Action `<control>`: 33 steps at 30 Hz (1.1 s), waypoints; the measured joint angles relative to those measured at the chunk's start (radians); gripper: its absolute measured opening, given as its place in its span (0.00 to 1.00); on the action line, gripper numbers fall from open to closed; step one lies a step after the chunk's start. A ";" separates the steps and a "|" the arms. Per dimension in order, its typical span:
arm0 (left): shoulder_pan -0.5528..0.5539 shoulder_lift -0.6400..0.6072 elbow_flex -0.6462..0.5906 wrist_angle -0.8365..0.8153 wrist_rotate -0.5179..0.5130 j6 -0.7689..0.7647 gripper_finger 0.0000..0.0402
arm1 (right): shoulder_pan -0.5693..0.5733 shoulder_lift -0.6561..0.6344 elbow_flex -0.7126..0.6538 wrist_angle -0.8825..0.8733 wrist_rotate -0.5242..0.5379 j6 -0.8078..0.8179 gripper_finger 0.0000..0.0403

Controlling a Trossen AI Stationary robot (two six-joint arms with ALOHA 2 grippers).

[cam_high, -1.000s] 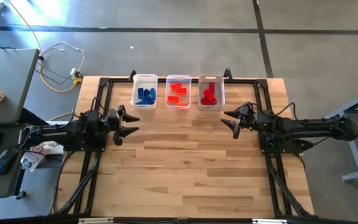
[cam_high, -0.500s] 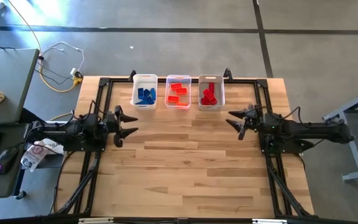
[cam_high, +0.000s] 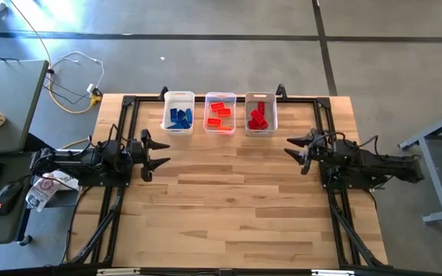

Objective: Sort & place blocks by color
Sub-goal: Return to Home Position

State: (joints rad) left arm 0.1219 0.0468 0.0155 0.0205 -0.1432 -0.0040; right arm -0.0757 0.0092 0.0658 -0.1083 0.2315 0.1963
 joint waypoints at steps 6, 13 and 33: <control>0.000 0.008 0.001 -0.002 0.001 0.016 0.54 | 0.000 0.002 0.000 -0.020 0.000 0.040 0.52; 0.000 0.008 0.001 -0.001 0.001 0.016 0.54 | 0.000 0.002 0.000 -0.020 0.000 0.112 0.52; 0.000 0.008 0.001 -0.001 0.003 0.016 0.54 | 0.000 0.002 0.000 -0.021 0.000 0.110 0.52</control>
State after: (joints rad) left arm 0.1223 0.0544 0.0166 0.0196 -0.1398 0.0116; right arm -0.0757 0.0116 0.0662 -0.1297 0.2317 0.3061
